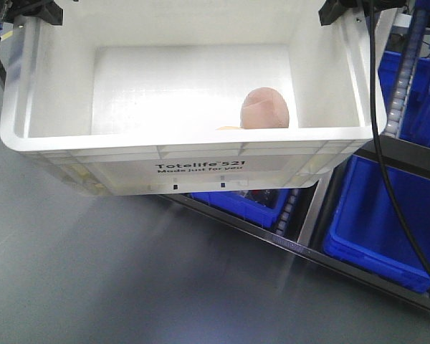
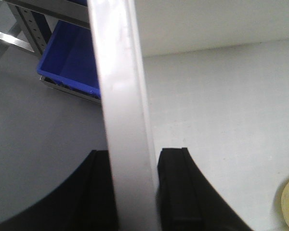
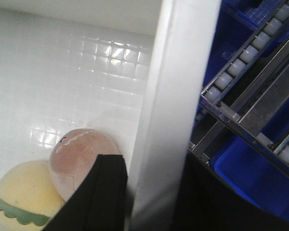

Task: Place moving items into box and shelve
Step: 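Hold the crate raised above the blue bins as the base aligns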

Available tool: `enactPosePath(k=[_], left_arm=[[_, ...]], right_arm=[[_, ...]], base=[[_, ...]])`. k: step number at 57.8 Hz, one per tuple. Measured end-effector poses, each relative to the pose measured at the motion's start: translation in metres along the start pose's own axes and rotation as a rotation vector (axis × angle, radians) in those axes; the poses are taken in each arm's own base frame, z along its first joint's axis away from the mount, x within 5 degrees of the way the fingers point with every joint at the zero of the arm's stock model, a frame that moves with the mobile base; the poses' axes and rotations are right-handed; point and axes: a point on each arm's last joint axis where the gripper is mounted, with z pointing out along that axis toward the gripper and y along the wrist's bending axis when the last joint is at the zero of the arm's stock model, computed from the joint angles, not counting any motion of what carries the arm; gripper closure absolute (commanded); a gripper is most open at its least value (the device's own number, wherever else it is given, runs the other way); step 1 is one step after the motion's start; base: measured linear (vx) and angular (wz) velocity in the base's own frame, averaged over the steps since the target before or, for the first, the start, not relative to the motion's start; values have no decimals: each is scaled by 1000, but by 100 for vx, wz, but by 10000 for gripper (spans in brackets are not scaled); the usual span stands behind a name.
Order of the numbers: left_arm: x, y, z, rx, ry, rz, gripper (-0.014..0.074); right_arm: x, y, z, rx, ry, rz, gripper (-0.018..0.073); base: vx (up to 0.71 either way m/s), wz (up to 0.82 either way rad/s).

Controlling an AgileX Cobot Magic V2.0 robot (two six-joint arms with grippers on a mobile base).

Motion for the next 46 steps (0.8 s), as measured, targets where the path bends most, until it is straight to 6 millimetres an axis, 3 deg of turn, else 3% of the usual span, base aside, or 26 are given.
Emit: enactPosePath(k=[46], left_arm=[[0,0,0,4,1,-3,594]], right_arm=[[0,0,0,4,0,-1,564]], base=[[15,-13]])
